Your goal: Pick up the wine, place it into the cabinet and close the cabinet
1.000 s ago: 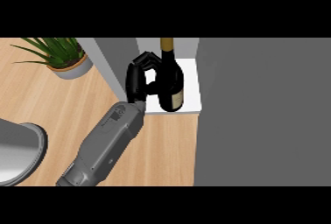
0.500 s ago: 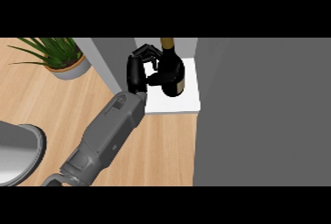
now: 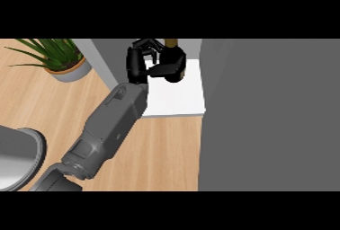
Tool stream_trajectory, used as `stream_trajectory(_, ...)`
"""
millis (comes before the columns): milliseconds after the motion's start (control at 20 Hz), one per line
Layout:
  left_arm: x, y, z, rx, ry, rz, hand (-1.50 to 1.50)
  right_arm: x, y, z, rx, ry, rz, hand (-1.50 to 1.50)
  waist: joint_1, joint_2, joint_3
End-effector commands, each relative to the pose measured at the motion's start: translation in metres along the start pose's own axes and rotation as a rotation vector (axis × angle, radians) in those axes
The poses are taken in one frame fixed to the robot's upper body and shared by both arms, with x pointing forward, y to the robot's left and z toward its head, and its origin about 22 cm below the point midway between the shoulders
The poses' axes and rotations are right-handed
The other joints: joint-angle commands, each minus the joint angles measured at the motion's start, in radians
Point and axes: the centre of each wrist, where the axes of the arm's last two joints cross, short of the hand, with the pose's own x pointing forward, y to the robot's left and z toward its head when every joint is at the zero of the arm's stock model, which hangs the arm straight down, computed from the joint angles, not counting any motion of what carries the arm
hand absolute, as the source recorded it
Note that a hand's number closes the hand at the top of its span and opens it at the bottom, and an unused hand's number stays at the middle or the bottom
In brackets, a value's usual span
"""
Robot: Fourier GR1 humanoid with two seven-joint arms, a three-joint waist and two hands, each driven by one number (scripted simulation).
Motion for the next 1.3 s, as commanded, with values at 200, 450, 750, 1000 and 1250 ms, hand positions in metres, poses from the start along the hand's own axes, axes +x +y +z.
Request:
stream_trajectory(200, -0.005, 0.004, -0.006, 0.092, 0.083, 0.120, 1.50, 0.002, -0.001, 0.017, 0.012, -0.043, -0.009, -1.50, -0.010, 0.005, 0.000)
stream_trajectory(450, -0.020, 0.012, 0.004, 0.115, 0.087, 0.133, 1.50, 0.010, 0.008, 0.007, 0.035, -0.036, -0.018, -1.50, -0.023, 0.010, -0.001)
stream_trajectory(750, -0.012, 0.021, -0.012, 0.104, 0.086, 0.108, 1.50, 0.014, 0.008, 0.007, 0.037, -0.050, -0.006, -1.50, -0.025, 0.013, -0.001)
stream_trajectory(1000, -0.014, 0.015, -0.008, 0.100, 0.107, 0.053, 1.50, 0.017, 0.002, 0.011, 0.053, -0.049, 0.020, -1.50, -0.032, 0.013, 0.000)
stream_trajectory(1250, -0.027, 0.023, 0.002, 0.092, 0.095, -0.008, -1.50, 0.016, 0.009, 0.008, 0.042, -0.037, -0.006, -1.50, -0.029, 0.013, -0.001)
